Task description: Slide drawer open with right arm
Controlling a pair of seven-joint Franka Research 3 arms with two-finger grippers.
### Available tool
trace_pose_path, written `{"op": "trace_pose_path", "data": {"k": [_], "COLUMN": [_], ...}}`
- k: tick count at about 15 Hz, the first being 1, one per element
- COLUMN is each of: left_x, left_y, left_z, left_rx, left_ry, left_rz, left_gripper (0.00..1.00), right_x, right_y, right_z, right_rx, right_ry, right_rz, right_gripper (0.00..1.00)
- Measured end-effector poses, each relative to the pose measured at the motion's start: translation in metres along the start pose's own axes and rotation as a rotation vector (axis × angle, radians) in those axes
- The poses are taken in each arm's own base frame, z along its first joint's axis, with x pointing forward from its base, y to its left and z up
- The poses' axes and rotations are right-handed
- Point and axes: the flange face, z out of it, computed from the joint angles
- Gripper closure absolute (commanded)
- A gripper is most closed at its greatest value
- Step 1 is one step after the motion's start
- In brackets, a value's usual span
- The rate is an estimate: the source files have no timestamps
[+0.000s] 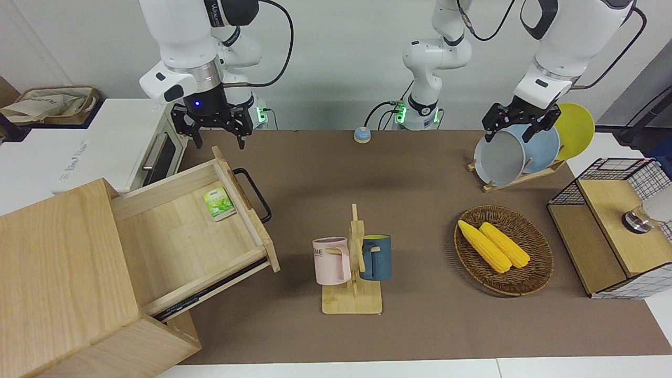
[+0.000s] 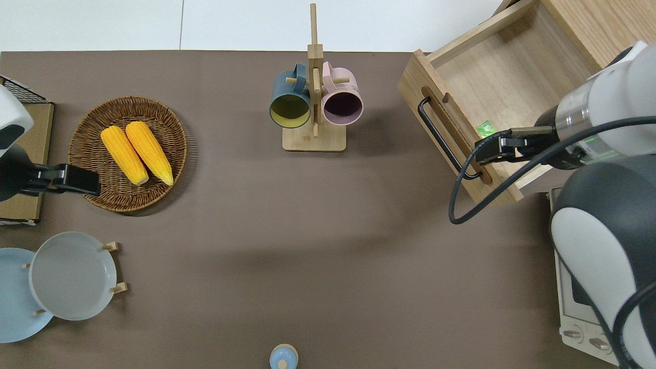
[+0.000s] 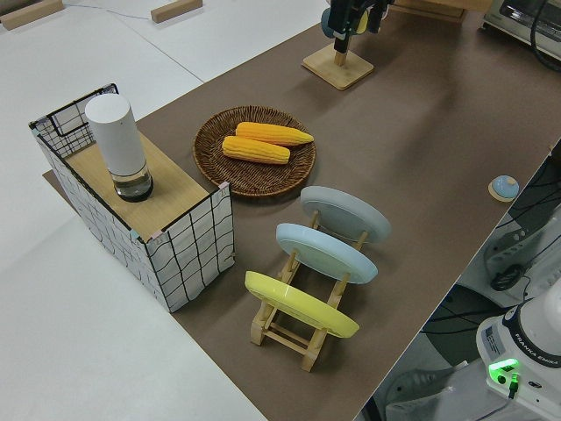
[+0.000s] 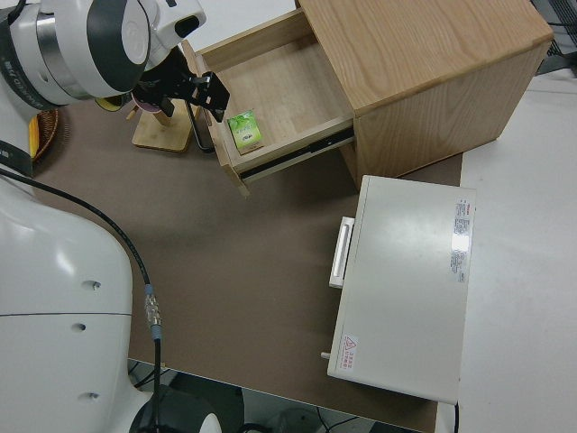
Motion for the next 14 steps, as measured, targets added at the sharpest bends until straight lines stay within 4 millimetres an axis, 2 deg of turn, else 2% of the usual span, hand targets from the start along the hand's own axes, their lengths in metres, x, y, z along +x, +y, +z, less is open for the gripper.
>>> {"op": "trace_pose_path", "data": {"k": [8, 11, 14], "left_x": [0.000, 0.000, 0.000], "left_y": [0.000, 0.000, 0.000], "left_z": [0.000, 0.000, 0.000], "left_rx": [0.000, 0.000, 0.000], "left_ry": [0.000, 0.000, 0.000], "left_rz": [0.000, 0.000, 0.000], "left_gripper": [0.01, 0.01, 0.01], "right_x": [0.008, 0.010, 0.010], "right_y": [0.053, 0.061, 0.062], "right_z": [0.022, 0.027, 0.028], "right_rx": [0.001, 0.002, 0.002], "right_ry": [-0.033, -0.032, -0.034], "right_rz": [-0.073, -0.070, -0.070], "right_gripper": [0.015, 0.015, 0.015]}}
